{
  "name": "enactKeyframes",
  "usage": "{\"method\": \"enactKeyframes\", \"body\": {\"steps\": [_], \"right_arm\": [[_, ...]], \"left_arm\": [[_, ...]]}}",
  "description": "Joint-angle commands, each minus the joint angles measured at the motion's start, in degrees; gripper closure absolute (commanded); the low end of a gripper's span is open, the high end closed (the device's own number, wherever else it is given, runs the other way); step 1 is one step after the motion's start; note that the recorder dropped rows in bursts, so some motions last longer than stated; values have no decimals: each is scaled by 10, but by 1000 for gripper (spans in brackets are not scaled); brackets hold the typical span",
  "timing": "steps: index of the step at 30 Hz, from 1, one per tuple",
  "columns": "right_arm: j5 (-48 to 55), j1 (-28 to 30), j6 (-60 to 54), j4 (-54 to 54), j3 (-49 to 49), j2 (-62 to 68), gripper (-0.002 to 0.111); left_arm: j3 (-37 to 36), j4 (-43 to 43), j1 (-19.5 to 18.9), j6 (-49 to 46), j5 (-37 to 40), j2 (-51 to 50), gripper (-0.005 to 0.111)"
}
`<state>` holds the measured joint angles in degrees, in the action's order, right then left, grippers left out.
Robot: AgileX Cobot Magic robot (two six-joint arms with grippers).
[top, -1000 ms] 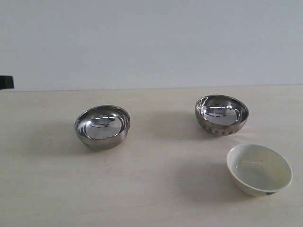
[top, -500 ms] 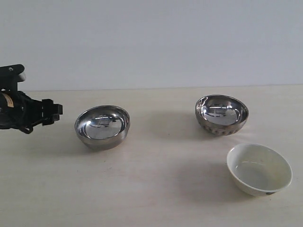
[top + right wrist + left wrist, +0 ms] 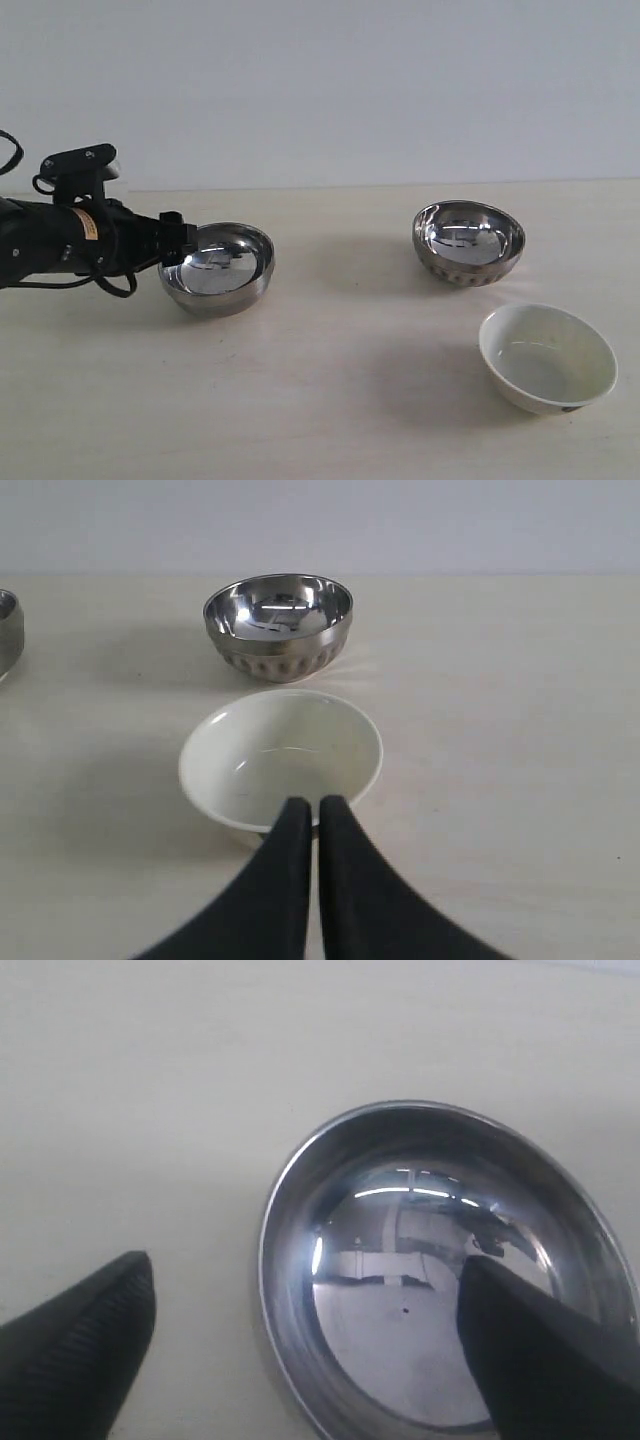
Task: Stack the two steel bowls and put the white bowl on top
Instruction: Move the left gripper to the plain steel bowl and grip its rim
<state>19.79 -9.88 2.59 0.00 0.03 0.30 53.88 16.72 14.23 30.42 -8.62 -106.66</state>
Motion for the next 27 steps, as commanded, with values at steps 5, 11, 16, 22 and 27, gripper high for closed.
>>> {"method": "enactKeyframes", "body": {"steps": [5,11,16,22,27], "right_arm": [[-2,2,-1,-4,0,-3,108],[-2,2,-1,-4,0,-3,108],[-2,2,-1,-4,0,-3,108],[-2,2,-1,-4,0,-3,108],[-2,2,-1,-4,0,-3,108]], "left_arm": [[7,-58,3,11,-112,-69,29],[41,-58,3,11,-66,-113,29],[46,-58,3,11,-77,-122,29],[46,-58,3,11,-85,-123,51],[46,-51,5,29,-75,-139,86]]}}
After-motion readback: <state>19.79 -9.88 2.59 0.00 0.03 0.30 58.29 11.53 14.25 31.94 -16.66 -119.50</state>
